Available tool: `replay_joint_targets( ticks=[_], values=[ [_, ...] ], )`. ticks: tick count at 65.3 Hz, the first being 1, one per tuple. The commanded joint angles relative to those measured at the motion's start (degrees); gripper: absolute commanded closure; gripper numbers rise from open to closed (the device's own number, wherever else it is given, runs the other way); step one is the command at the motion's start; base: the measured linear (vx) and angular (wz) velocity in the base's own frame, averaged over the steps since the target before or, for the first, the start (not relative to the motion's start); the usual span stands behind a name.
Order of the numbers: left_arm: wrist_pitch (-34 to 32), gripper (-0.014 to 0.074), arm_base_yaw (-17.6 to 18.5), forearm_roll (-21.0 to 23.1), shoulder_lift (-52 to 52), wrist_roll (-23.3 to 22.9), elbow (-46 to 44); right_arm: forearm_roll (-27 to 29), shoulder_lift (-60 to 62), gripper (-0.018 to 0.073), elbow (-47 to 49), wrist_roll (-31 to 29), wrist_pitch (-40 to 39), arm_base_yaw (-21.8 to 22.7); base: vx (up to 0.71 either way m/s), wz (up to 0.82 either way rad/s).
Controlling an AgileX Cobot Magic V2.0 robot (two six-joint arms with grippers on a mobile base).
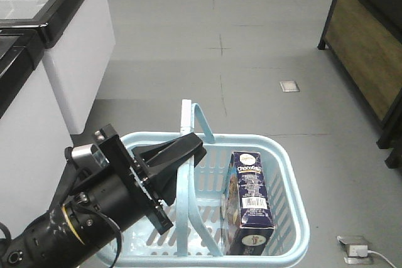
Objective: Left arm holds basket, right arm returns cookies
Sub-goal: 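Drive toward the drink shelves while holding the basket in the left gripper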
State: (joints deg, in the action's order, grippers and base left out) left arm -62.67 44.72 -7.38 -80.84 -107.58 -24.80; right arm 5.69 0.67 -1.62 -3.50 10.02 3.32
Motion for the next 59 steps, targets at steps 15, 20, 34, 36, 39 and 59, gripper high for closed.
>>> replay_joint_targets(
  ticks=[15, 20, 34, 36, 39, 59],
  values=[
    [-16.03, 0.0596, 0.36, 0.82, 2.3, -0.03, -1.38, -0.2, 0.67, 0.0566, -1.01, -0.45, -4.02, 0.07, 0.31, -0.13],
    [-16.03, 0.0596, 0.36, 0.94, 2.3, -0.03, -1.38, -0.2, 0.67, 0.0566, -1.01, -0.45, -4.02, 0.07, 0.36, -0.05],
    [-16.03, 0.0596, 0.36, 0.85, 2.3, -0.03, -1.38, -0.2, 0.67, 0.0566, -1.01, -0.45, -4.02, 0.07, 0.4, -0.03],
    [-16.03, 0.0596, 0.36, 0.89, 2.3, -0.03, -1.38, -0.2, 0.67, 0.0566, -1.01, -0.45, -4.02, 0.07, 0.43, -0.02],
    [-16.03, 0.0596, 0.36, 0.89, 2.3, -0.03, -1.38, -0.2, 0.67, 0.0566, -1.01, -0.45, -4.02, 0.07, 0.44, -0.03],
    [-16.03, 0.0596, 0.36, 0.86, 2.3, -0.03, -1.38, -0.2, 0.67, 0.0566, -1.01, -0.45, -4.02, 0.07, 0.46, -0.03]
  ],
)
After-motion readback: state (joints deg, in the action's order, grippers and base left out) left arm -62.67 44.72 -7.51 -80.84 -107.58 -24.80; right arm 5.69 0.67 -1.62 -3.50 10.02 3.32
